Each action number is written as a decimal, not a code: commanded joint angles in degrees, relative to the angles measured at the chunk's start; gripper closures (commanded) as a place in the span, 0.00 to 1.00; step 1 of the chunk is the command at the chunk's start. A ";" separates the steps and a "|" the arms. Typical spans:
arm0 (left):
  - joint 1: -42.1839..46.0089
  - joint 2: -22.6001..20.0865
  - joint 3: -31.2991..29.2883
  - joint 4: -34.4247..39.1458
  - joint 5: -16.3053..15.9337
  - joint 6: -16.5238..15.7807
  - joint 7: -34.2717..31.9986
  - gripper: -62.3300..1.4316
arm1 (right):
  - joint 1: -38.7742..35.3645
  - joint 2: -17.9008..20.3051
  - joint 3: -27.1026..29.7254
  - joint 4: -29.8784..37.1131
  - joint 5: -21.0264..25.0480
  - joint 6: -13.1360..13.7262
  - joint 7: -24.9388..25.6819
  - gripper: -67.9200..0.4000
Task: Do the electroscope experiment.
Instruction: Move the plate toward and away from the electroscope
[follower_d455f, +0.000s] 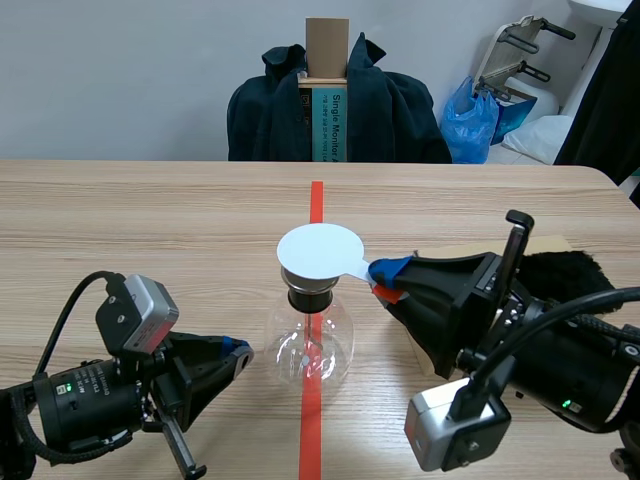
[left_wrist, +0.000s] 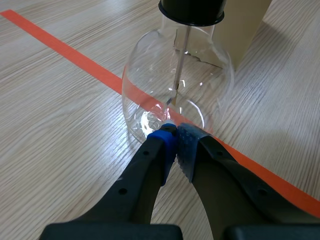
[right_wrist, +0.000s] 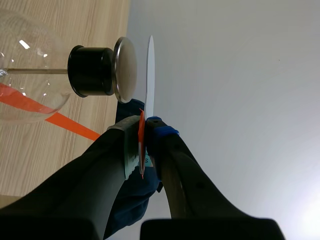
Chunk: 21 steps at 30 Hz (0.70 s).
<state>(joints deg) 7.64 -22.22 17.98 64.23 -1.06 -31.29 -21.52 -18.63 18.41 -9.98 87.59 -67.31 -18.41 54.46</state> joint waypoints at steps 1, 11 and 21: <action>-0.17 0.31 -0.31 1.03 -0.35 0.11 -1.01 0.93 | 0.37 0.26 0.15 1.01 0.61 -0.66 0.15 0.98; -0.17 0.31 -0.31 1.03 -0.35 0.11 -1.01 0.93 | 0.37 0.26 0.15 1.01 0.61 -0.61 -9.01 0.98; -0.17 0.31 -0.31 1.03 -0.35 0.11 -1.01 0.93 | 0.39 0.28 0.15 1.01 0.61 -0.63 -21.31 0.98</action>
<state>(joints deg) 7.64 -22.22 17.98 64.23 -1.06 -31.29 -21.52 -18.63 18.41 -9.98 87.59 -67.31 -18.39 33.58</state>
